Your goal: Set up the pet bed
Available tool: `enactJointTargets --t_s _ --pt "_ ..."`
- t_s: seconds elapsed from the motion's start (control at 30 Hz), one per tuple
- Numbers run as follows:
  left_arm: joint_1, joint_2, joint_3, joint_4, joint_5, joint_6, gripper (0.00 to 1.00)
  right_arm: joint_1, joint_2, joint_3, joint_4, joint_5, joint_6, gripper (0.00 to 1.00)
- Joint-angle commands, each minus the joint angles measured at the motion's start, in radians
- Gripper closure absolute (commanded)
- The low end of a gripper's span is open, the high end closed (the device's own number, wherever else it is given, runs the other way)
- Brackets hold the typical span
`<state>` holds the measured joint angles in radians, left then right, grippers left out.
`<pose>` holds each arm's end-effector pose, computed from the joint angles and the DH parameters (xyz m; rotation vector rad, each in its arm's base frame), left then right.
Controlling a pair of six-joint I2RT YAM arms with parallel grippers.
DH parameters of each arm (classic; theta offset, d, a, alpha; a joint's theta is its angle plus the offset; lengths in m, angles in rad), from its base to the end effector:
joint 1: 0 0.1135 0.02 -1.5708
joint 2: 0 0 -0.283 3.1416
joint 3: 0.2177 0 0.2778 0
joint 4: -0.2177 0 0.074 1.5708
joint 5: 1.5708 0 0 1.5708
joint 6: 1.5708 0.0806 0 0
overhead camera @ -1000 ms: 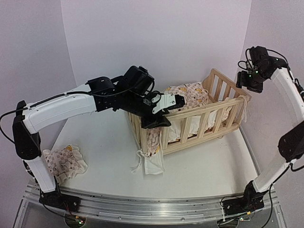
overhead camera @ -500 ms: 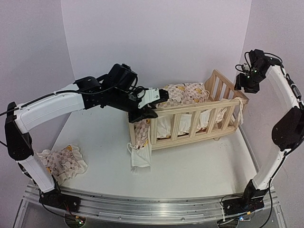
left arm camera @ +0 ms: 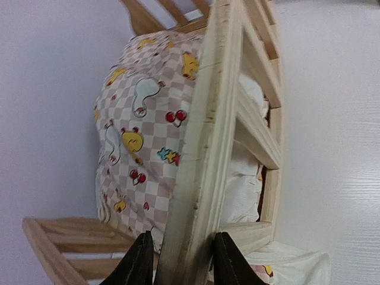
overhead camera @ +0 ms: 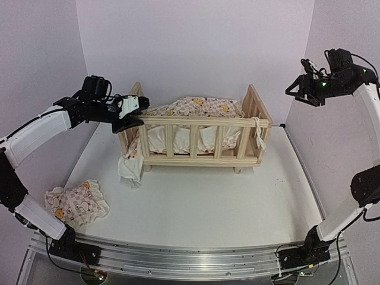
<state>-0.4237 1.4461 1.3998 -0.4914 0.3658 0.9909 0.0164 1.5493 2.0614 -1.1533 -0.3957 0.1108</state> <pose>0.3407 -0.1853 0.3652 1.5019 1.4241 -0.0384 0.3393 0.0366 0.4929 -0.1165 2.1973 0.5078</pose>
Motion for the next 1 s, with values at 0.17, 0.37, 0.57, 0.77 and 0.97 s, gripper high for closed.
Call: enactJointTargets --t_s 0.17,0.37,0.57,0.77,0.97 --pt "0.152 -0.179 0.012 -0.050 0.475 0.152 0.32 0.166 0.098 -0.031 0.158 0.090 0.122 0.33" --pt "0.001 -0.159 0.039 -0.057 0.427 -0.069 0.34 0.194 0.247 0.033 0.260 0.095 0.277 0.36" --pt "-0.137 -0.104 0.071 -0.018 0.323 -0.194 0.34 0.217 0.374 0.079 0.263 0.194 0.336 0.44" --pt "-0.254 -0.035 0.118 0.002 0.248 -0.212 0.34 0.279 0.356 0.031 0.266 0.269 0.366 0.69" --pt "-0.352 0.013 0.135 0.020 0.220 -0.225 0.34 0.453 0.155 -0.198 0.306 0.496 0.415 0.83"
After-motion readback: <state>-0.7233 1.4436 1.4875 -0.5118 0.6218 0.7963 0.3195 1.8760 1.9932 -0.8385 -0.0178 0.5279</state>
